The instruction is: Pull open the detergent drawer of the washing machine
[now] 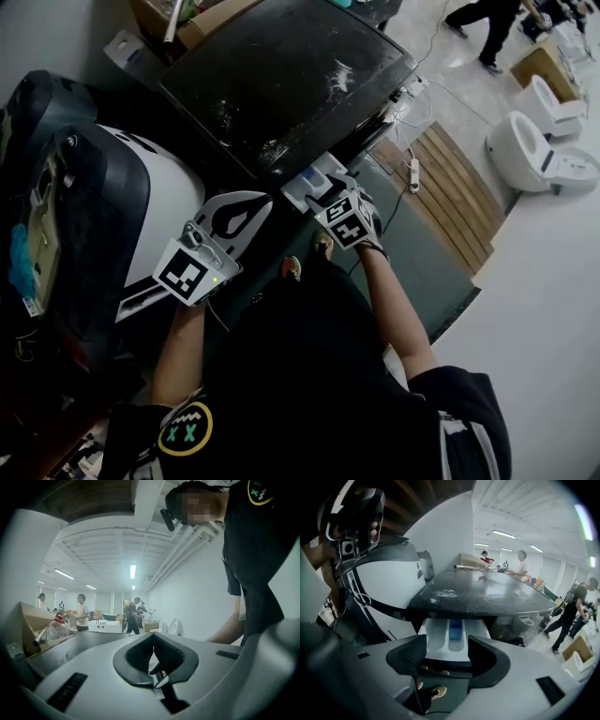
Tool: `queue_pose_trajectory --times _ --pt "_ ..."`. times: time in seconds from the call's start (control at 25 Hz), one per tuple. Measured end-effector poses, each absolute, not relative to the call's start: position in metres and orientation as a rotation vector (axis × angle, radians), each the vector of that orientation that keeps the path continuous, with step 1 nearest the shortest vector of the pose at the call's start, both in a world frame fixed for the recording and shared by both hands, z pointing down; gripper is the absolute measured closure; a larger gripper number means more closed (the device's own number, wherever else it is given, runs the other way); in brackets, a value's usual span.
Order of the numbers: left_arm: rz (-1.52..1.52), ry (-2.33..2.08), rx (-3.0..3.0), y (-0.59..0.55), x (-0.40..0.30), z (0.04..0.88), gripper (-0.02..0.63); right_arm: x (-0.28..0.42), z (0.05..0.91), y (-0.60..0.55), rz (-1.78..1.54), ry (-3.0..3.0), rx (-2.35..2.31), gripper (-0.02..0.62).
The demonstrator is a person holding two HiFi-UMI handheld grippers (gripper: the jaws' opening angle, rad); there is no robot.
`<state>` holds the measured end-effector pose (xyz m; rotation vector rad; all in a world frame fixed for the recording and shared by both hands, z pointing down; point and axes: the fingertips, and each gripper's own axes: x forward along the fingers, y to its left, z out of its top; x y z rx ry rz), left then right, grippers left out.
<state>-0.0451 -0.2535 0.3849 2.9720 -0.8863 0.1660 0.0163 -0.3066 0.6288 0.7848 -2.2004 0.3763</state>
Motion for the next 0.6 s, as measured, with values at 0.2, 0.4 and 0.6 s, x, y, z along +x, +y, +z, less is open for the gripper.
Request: queue_pose_trajectory --times 0.2,0.4,0.6 --pt "0.217 -0.922 2.995 -0.251 -0.063 0.393 0.588 0.022 0.629 -0.302 0.468 -2.163 0.803 0.311" --pt "0.207 -0.93 2.992 -0.249 -0.069 0.394 0.586 0.037 0.628 -0.297 0.497 -2.138 0.807 0.311" --pt "0.16 -0.93 2.981 -0.246 -0.07 0.39 0.588 0.059 0.638 -0.285 0.434 -2.069 0.824 0.339"
